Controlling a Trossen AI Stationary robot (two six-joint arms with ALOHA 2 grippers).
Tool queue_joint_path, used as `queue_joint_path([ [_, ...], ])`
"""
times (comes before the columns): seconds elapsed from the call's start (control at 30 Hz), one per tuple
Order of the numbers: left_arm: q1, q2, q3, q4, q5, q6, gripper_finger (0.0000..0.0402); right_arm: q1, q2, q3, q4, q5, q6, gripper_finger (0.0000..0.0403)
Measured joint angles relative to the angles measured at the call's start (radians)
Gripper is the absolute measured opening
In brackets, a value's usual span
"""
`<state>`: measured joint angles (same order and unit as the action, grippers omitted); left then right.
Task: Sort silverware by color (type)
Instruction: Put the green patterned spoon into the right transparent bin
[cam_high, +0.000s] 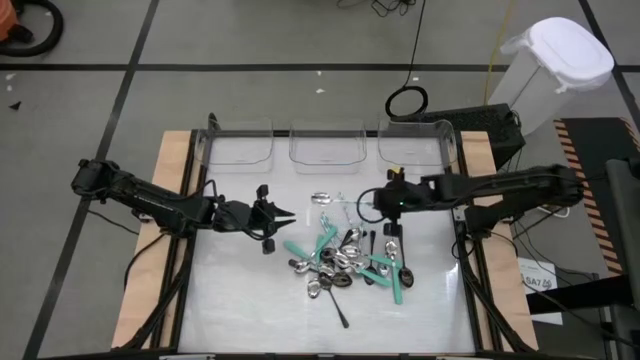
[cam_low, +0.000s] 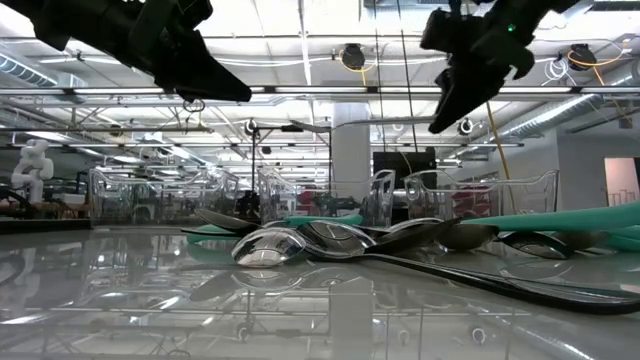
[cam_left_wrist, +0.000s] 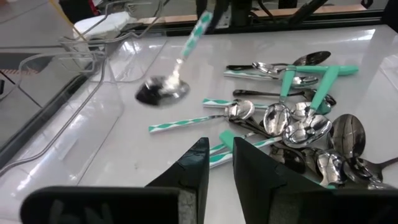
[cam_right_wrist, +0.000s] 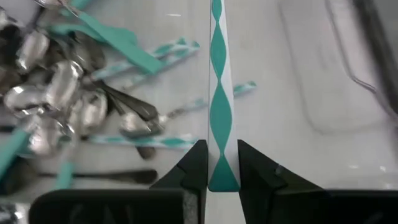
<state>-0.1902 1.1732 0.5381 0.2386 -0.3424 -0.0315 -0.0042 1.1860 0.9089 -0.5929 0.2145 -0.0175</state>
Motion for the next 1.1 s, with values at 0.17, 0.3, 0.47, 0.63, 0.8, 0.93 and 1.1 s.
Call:
queue_joint_path([
  [0.17,0.000,0.000,0.000,0.000,0.000,-0.004,0.0074,-0.011,-0.058,0.010,-0.109,0.052,-0.046,0.0052],
  [0.3,0.000,0.000,0.000,0.001,0.000,-0.004,0.0074,-0.036,-0.068,0.086,-0.237,0.144,-0.059,0.0052],
  [0.47,0.000,0.000,0.000,0.002,0.000,-0.004,0.0074,-0.099,-0.067,0.204,-0.410,0.272,-0.099,0.0052],
  [0.63,0.000,0.000,0.000,0.002,0.000,-0.008,0.0074,-0.210,-0.067,0.279,-0.566,0.344,-0.120,0.0052],
  [0.8,0.000,0.000,0.000,0.002,0.000,-0.010,0.0074,-0.334,-0.061,0.280,-0.630,0.339,-0.181,0.0052],
  [0.93,0.000,0.000,0.000,0.002,0.000,-0.024,0.0074,-0.423,-0.044,0.280,-0.641,0.340,-0.217,0.0052],
  [1.1,0.000,0.000,0.000,0.002,0.000,-0.031,0.0074,-0.513,-0.014,0.280,-0.644,0.340,-0.257,0.0052],
])
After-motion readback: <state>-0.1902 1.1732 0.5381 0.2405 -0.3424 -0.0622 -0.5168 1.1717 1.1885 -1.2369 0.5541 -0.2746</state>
